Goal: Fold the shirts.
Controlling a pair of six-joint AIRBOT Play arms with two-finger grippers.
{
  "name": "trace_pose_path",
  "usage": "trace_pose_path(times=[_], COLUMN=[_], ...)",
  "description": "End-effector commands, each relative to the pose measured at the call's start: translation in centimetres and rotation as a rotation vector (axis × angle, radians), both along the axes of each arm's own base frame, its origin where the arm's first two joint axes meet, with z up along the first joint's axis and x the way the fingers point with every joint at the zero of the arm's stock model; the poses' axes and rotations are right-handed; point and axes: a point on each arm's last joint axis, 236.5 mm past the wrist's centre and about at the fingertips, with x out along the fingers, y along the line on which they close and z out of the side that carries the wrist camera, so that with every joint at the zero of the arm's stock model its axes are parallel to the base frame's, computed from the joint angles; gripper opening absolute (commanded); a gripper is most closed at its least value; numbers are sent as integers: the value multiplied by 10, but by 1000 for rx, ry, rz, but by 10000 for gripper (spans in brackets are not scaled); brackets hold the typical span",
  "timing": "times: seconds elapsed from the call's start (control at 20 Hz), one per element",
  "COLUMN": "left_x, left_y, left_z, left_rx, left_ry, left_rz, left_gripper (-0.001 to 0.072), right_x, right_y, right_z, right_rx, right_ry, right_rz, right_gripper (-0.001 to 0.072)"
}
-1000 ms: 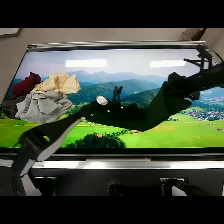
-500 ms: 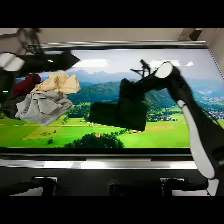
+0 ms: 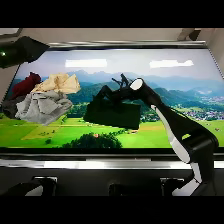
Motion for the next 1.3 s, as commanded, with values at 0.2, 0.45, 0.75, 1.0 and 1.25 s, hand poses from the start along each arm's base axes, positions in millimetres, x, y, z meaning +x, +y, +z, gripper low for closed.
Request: trace_pose_path(times=[0.2, 0.45, 0.75, 1.0, 1.25], left_x=[-1, -1, -2, -1, 0], left_y=[9, 8, 5, 6, 6], left_z=[-37, -37, -37, -38, -39], left_rx=[59, 58, 51, 52, 52], left_ry=[72, 72, 75, 77, 81], left_rz=[10, 9, 4, 5, 5], left_gripper=[30, 30, 31, 30, 31], right_x=[-19, -71, -52, -22, 37], right_y=[-214, -274, -193, -182, -333], right_z=[2, -76, -129, -80, 3], right_rx=[-475, -501, -295, -135, -210], right_ry=[35, 331, 274, 67, -80], right_rz=[55, -41, -59, 8, -286], right_gripper=[668, 599, 471, 40, 38])
